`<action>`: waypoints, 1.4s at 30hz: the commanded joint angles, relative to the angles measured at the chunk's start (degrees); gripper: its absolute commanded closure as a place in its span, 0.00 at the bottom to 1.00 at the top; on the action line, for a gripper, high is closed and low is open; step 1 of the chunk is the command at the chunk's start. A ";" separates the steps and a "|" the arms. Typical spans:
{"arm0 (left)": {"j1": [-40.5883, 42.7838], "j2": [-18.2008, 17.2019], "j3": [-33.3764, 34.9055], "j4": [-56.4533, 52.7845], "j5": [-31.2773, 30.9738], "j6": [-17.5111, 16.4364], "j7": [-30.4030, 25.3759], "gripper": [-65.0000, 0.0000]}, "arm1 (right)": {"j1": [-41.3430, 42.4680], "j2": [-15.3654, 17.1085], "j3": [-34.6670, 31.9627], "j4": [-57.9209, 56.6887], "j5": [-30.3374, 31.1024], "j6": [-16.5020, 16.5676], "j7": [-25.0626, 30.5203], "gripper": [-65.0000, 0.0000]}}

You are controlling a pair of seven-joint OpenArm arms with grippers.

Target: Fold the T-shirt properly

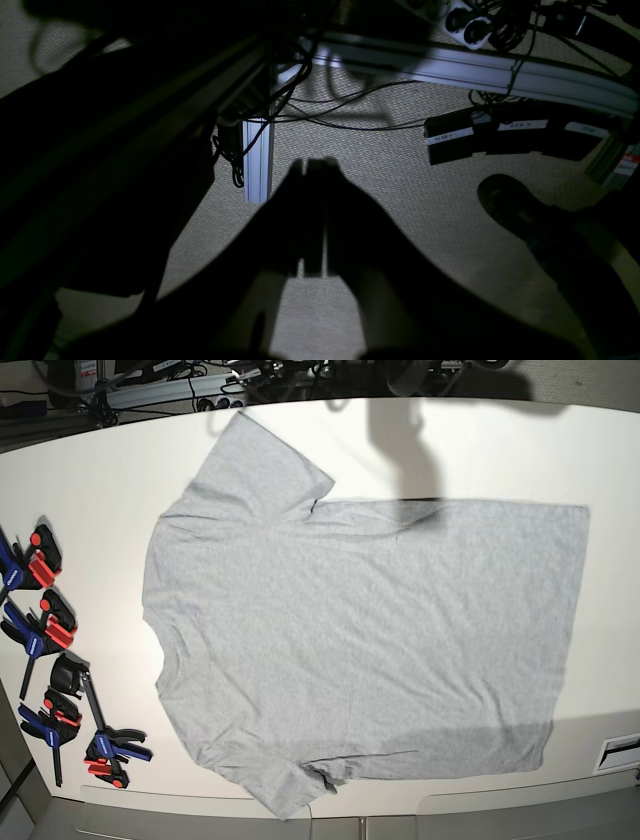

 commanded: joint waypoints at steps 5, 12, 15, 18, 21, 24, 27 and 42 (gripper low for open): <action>0.26 0.15 0.07 0.37 -0.31 0.66 -0.44 1.00 | 0.15 0.13 0.04 0.42 -0.13 -0.42 0.37 1.00; 0.26 0.15 0.07 0.37 -0.31 0.66 -0.44 1.00 | 0.15 0.13 0.04 0.42 -0.13 -0.39 0.39 1.00; 0.26 0.15 0.07 0.37 -0.28 0.66 -0.44 1.00 | 0.15 0.13 0.04 0.42 -0.13 -0.39 0.39 1.00; 0.26 0.15 0.07 0.37 -0.31 0.66 -0.44 1.00 | 0.15 0.13 0.04 0.42 -0.13 -0.39 0.39 1.00; 0.26 0.15 0.07 0.39 -0.31 0.68 -0.44 1.00 | 0.15 0.13 0.04 0.42 -0.13 -0.42 0.39 1.00; 0.28 0.15 0.07 0.85 -0.31 0.68 -0.44 1.00 | 0.15 0.13 0.04 0.42 -0.13 -0.39 0.39 1.00; 0.28 0.13 0.07 1.49 -0.31 0.70 -0.24 1.00 | 0.11 0.15 0.04 0.42 -0.13 -0.39 0.39 1.00; 14.34 -1.51 0.04 19.67 -3.96 0.87 0.81 1.00 | -5.90 2.40 0.07 2.34 -0.13 -1.95 4.79 1.00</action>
